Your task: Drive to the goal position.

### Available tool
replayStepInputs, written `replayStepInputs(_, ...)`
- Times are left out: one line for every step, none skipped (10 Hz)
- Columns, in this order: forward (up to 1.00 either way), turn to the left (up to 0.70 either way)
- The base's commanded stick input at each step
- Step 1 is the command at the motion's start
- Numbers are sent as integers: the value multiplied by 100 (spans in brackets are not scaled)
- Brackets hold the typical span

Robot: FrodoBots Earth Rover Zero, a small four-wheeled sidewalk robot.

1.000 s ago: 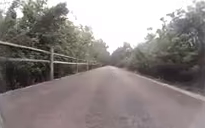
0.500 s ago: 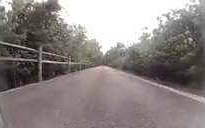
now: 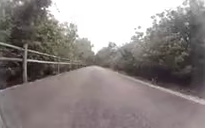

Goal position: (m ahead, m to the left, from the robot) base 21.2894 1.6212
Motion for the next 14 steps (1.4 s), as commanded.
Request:
replayStepInputs(70, 0)
replayStepInputs(70, 0)
replayStepInputs(70, 0)
replayStepInputs(70, 0)
replayStepInputs(70, 0)
replayStepInputs(70, 0)
replayStepInputs(70, 0)
replayStepInputs(70, 0)
replayStepInputs(70, 0)
replayStepInputs(70, 0)
replayStepInputs(70, 35)
replayStepInputs(70, 35)
replayStepInputs(70, 35)
replayStepInputs(70, 35)
